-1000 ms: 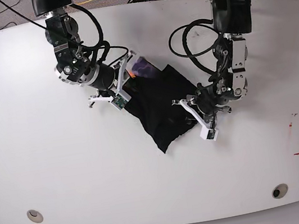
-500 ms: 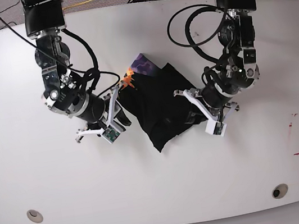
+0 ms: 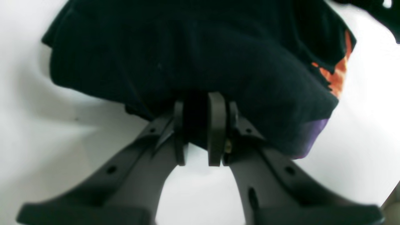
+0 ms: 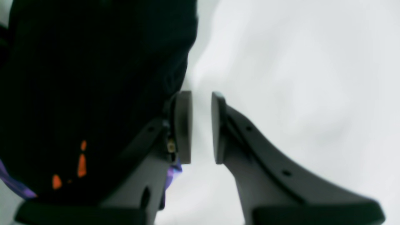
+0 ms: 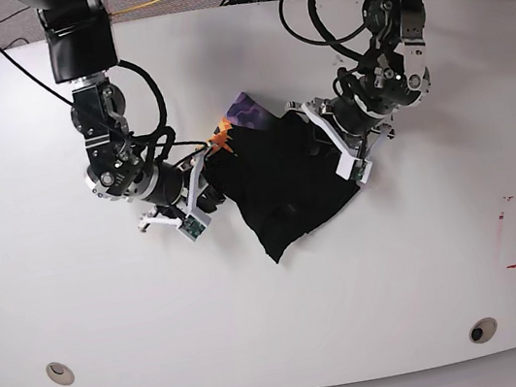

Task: Layout the t-shirt on the table in an organized manner, then fold the t-shirt properly
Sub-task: 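Pull the bundle edges with both grippers to tidy the folded shirt, then release the bundle with both grippers and lift them away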

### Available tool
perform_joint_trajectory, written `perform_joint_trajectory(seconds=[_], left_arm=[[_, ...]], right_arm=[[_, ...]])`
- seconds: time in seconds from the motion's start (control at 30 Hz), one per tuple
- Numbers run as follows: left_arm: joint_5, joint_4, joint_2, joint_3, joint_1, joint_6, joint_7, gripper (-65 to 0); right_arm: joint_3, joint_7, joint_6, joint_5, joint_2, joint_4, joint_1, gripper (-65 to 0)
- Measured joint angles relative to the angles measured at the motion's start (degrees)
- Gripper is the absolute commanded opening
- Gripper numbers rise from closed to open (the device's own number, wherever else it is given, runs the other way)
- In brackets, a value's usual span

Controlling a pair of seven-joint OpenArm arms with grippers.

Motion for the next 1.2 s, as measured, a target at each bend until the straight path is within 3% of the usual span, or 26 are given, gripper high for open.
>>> perform_joint_trajectory(seconds=[0.27, 0.6, 0.83, 1.03, 1.2], left_arm=[[-0.59, -5.64, -2.08, 0.33, -2.73, -0.44, -0.31, -56.4], [-0.46, -8.81, -6.6, 0.0, -4.9, -0.2, -0.85, -56.5], [-0.46, -5.14, -9.75, -0.26, -3.85, -0.24, -0.39, -56.5], [-0.5, 0.92, -10.21, -5.73, -1.49, -0.2, -0.07, -56.4], [0.07, 5.18, -10.01, -6.75, -2.1, 0.15, 0.0, -56.4]], right_arm=[[0.11, 0.15, -0.17, 0.13, 0.0, 3.02, -6.03, -54.9], [0.0, -0.2, 0.02, 0.09, -3.23, 10.25, -13.09, -54.9], [0.44, -0.7, -0.59, -0.22, -4.11, 13.18, -15.52, -54.9], [0.04, -4.28, 0.11, 0.02, -5.49, 18.43, -16.9, -54.9], [2.34, -4.61, 0.04, 0.26, -4.22, 22.38, -16.72, -54.9]])
